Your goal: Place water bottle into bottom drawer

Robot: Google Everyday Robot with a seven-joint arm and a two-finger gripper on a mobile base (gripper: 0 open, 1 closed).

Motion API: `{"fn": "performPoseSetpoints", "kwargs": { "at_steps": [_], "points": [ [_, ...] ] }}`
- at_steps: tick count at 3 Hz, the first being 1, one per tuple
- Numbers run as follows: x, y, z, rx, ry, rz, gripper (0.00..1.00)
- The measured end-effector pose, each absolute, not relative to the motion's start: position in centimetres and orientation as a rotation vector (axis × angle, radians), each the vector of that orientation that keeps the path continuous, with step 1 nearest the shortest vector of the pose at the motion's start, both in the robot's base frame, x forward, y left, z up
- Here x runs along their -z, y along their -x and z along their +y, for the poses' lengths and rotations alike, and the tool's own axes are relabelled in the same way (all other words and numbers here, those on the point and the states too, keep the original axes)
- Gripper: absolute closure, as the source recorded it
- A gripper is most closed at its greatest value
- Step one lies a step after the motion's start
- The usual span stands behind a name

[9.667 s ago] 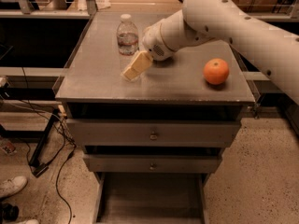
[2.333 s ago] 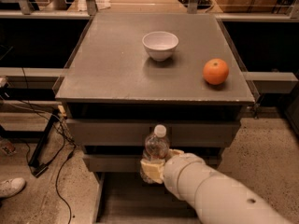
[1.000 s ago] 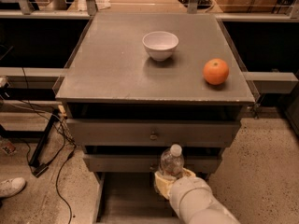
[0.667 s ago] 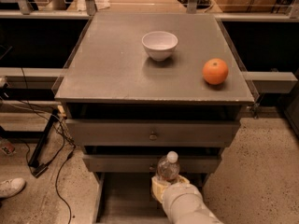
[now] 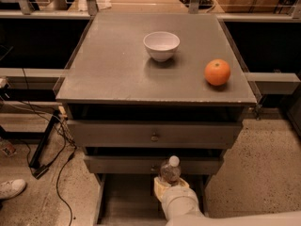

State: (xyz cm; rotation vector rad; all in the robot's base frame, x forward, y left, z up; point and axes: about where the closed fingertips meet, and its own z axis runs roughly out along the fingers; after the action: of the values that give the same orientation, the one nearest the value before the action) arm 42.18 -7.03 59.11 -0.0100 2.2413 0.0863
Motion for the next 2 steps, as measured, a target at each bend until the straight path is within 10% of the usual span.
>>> {"fn": "performPoseSetpoints", "kwargs": {
  "at_steps": [2],
  "points": [
    [-58.2,-41.9,-6.8,-0.076,-0.036,2.246,1.00]
  ]
}}
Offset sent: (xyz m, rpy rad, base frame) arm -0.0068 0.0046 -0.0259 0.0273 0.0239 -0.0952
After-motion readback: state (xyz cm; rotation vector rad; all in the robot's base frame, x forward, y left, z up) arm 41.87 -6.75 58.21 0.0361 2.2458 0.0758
